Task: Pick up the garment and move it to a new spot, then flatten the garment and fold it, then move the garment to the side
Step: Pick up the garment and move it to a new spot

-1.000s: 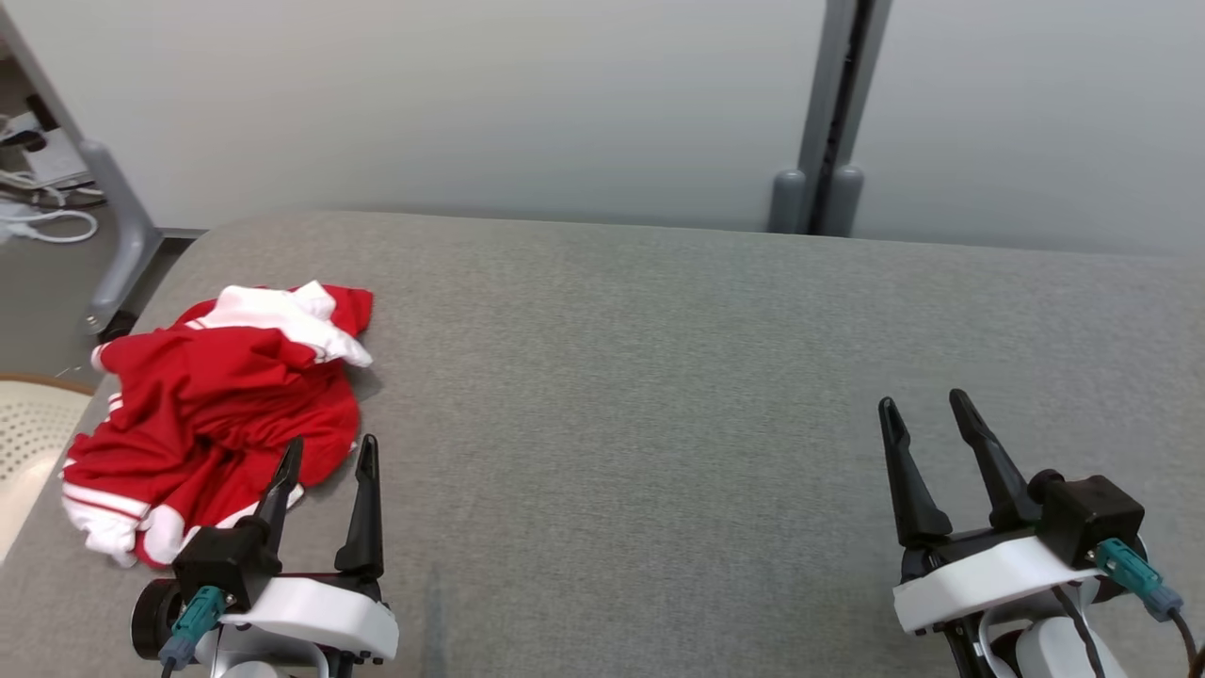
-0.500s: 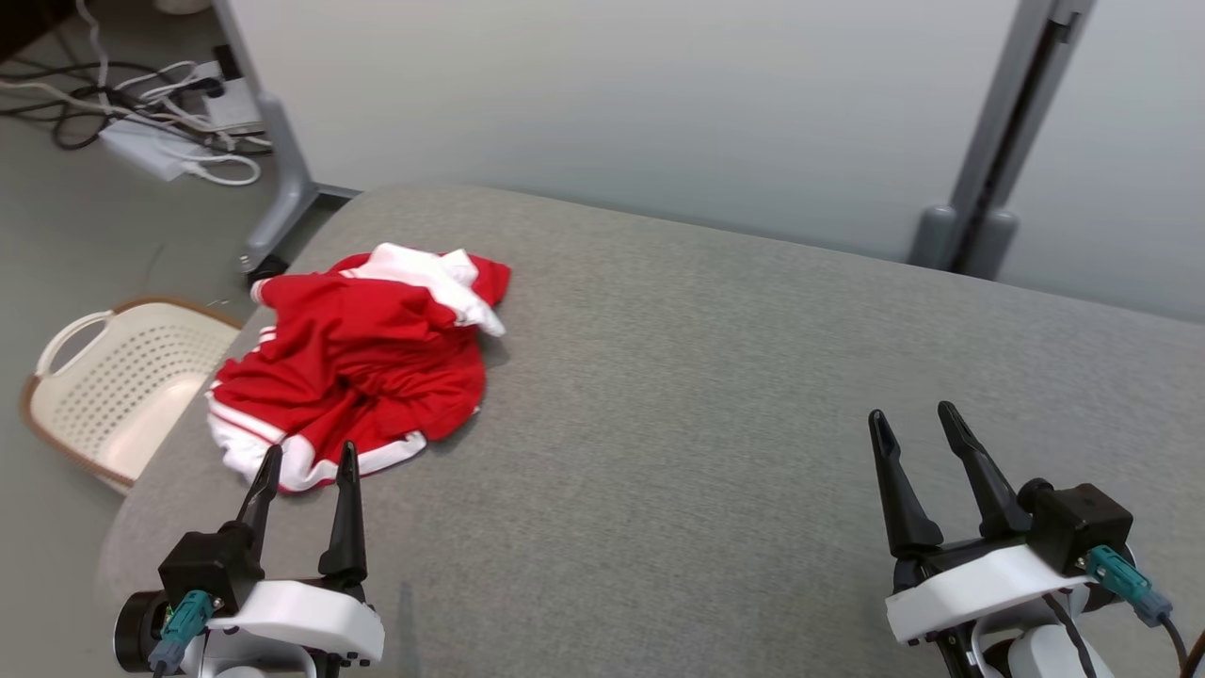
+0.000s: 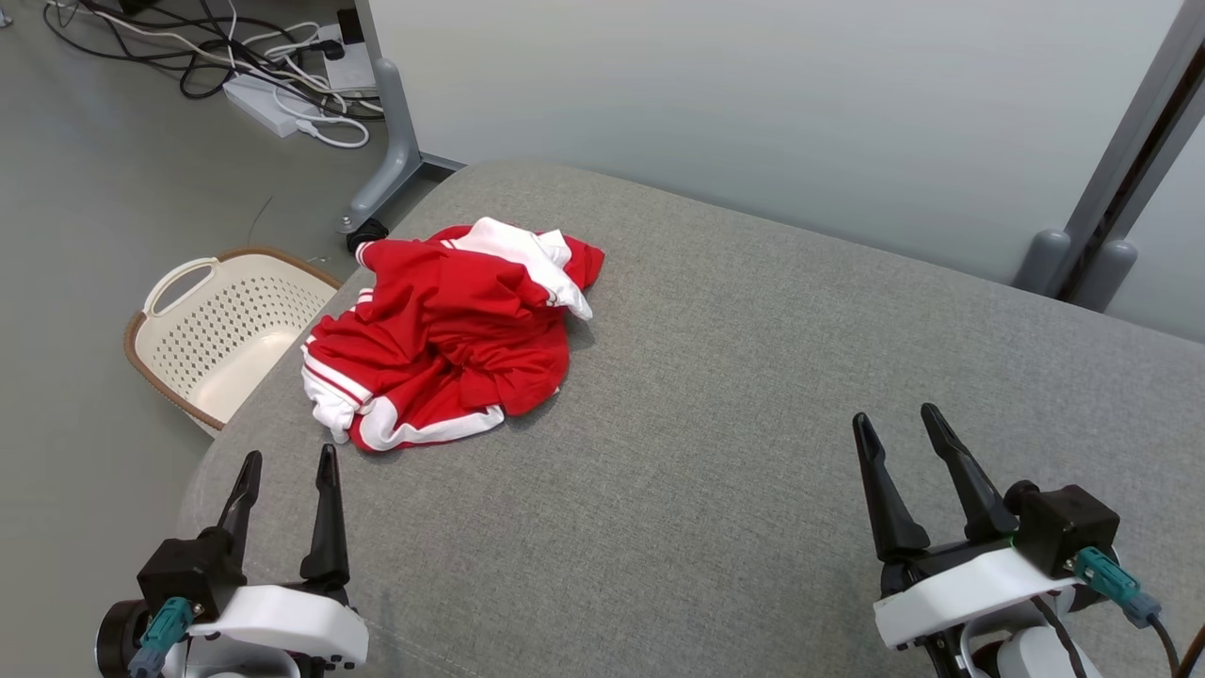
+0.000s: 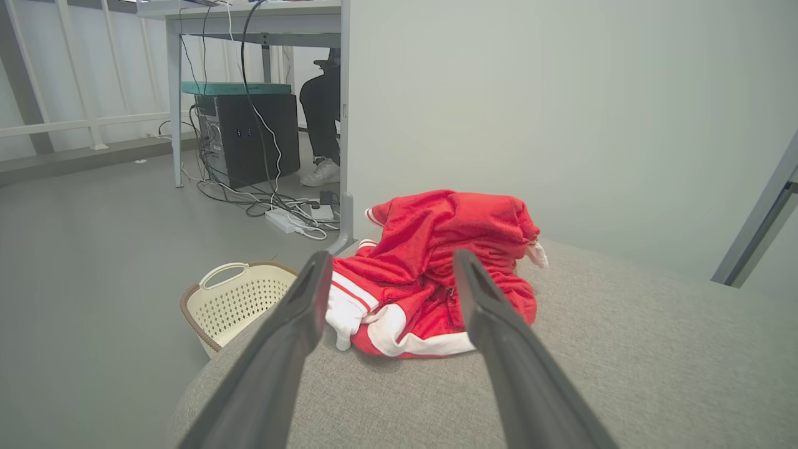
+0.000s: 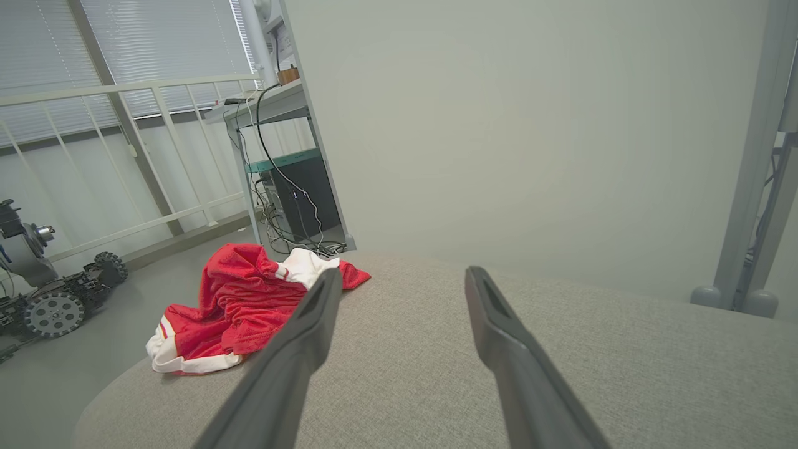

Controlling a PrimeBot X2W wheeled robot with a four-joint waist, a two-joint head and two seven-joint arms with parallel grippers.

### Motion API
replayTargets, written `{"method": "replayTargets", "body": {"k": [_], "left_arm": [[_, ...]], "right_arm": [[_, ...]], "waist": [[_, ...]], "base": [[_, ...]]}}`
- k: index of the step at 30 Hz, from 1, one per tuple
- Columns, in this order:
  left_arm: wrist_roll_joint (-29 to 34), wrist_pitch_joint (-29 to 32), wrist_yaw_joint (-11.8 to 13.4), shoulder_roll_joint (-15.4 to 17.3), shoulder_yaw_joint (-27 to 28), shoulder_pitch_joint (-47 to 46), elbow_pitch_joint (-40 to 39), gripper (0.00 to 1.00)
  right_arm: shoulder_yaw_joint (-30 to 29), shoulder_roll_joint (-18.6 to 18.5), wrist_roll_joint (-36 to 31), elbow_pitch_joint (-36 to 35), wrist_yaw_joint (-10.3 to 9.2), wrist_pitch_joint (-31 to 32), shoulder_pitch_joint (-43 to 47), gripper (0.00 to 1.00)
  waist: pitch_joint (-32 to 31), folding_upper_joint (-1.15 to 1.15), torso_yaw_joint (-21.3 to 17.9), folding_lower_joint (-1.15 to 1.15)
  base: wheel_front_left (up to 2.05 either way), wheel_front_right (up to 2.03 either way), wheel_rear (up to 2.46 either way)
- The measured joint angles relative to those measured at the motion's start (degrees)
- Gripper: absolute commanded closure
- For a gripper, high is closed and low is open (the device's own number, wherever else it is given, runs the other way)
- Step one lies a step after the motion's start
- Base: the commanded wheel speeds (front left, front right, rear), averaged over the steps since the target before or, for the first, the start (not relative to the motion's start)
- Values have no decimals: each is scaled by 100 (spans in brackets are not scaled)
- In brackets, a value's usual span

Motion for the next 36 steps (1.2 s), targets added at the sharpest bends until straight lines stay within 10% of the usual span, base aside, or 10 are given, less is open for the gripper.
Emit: {"method": "replayTargets", "body": {"k": [15, 36], "left_arm": [[-266, 508, -188, 238, 16, -467, -153, 0], [-1813, 4526, -493, 1982, 200, -3083, 553, 0]], "right_arm": [[62, -4, 4, 21, 0, 0, -120, 0], [143, -3, -2, -36, 0, 0, -632, 0]], "waist": [[169, 0, -417, 0], [897, 0, -1720, 0]], "base": [[0, 0, 0], [0, 0, 0]]}}
